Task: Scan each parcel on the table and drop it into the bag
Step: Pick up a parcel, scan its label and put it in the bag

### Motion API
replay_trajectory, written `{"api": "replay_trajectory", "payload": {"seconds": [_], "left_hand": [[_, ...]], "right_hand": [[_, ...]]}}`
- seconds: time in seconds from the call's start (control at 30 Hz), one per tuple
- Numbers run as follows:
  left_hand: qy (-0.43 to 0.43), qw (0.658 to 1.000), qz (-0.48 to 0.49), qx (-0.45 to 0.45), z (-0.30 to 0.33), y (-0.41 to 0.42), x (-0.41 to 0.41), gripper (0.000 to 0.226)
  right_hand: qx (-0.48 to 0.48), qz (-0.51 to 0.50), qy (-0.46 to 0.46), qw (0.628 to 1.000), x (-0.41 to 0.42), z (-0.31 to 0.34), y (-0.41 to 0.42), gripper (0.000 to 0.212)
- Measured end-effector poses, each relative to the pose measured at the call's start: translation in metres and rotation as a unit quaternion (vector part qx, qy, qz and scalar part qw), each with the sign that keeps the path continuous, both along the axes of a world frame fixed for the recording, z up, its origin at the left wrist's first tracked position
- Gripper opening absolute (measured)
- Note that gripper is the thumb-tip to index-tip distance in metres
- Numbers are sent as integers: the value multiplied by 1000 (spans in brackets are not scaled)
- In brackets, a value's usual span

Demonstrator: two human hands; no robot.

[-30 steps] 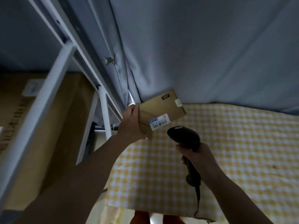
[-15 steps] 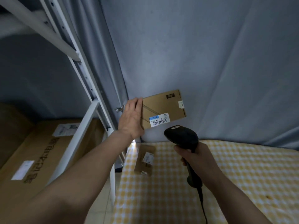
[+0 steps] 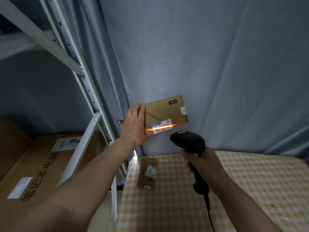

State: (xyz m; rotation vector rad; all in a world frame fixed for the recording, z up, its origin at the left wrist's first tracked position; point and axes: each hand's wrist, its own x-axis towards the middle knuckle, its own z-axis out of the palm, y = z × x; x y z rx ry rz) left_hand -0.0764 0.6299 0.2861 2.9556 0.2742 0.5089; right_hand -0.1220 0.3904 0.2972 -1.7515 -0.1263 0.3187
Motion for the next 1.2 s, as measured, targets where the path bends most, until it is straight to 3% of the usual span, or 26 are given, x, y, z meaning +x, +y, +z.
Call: {"api": "replay_trajectory", "payload": {"seconds": [0.37, 0.53, 0.67, 0.9, 1.1, 1.2], "left_hand": [[3, 1000, -14, -2, -9, 8, 2, 128], [32, 999, 2, -33, -15, 1, 4, 128], [50, 996, -3, -70, -30, -15, 8, 129], [98, 984, -81, -121, -65, -67, 14, 128], [115, 977, -149, -98, -75, -142, 8, 127], [137, 969, -175, -108, -74, -190, 4, 126]], "right_hand": [[-10, -12, -6, 1000, -4, -7, 9, 7], [9, -70, 2, 998, -8, -15, 12, 8], [11, -140, 7, 990, -16, -29, 5, 21], [26, -257, 27, 966, -44, -51, -27, 28], [38, -331, 13, 943, -72, -46, -85, 5], [53, -365, 13, 930, -89, -46, -124, 6]]}}
